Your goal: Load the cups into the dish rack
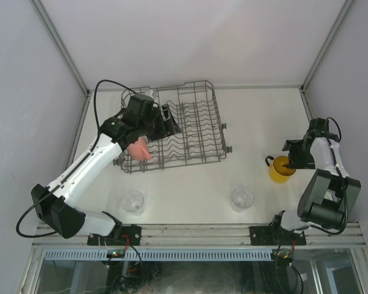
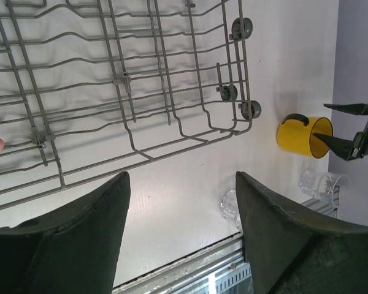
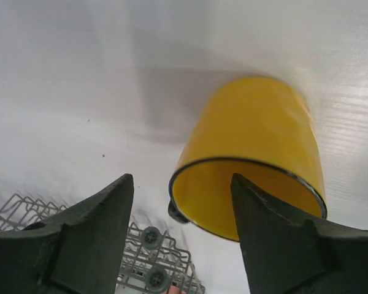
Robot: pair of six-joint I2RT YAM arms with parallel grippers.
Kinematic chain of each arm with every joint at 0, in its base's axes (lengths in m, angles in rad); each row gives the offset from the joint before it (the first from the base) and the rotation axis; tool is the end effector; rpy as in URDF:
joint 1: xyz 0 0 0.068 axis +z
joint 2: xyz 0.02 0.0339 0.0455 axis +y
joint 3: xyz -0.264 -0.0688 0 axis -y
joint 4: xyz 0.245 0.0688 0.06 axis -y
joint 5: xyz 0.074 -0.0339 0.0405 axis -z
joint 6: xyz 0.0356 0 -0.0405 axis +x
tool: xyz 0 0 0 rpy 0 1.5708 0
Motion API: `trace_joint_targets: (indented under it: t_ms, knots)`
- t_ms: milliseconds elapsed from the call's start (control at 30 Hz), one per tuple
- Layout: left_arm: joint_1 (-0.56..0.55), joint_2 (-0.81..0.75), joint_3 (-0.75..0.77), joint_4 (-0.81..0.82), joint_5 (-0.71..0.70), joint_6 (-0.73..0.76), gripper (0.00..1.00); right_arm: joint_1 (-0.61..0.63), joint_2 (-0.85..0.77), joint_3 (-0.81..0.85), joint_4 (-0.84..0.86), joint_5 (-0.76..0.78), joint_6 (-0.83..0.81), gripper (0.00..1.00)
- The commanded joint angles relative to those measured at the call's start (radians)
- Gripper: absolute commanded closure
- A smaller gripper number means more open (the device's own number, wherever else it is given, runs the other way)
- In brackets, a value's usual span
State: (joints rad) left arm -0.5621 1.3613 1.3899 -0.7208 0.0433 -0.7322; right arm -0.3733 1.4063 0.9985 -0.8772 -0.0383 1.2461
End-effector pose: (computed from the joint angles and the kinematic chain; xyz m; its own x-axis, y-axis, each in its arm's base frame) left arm 0.2468 -0.1573 0.3688 -0.7764 -0.3003 -0.5541 0.0560 0.8429 -0.5352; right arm 0.2392 -0.0922 0.2267 0.0509 0.9972 -0.0551 0.9597 -0.0335 0.2789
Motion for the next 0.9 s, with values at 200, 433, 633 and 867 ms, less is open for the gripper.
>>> trace_joint_targets:
  t_ms: [200,433,633,867]
  knots:
    - [0.014,0.017,0.121,-0.017,0.055,0.035,0.27,-0.03,0.102,0.035,0.06,-0.039,-0.029,0.64]
    - [0.022,0.009,0.119,-0.018,0.064,0.033,0.27,-0.028,0.116,0.035,0.087,-0.087,-0.088,1.0]
    - [0.025,0.035,0.132,0.02,0.181,0.009,0.27,-0.029,0.049,0.036,0.161,-0.208,-0.181,1.0]
    - [0.026,0.069,0.101,0.157,0.39,-0.09,0.26,-0.029,-0.052,0.035,0.263,-0.428,-0.251,1.0]
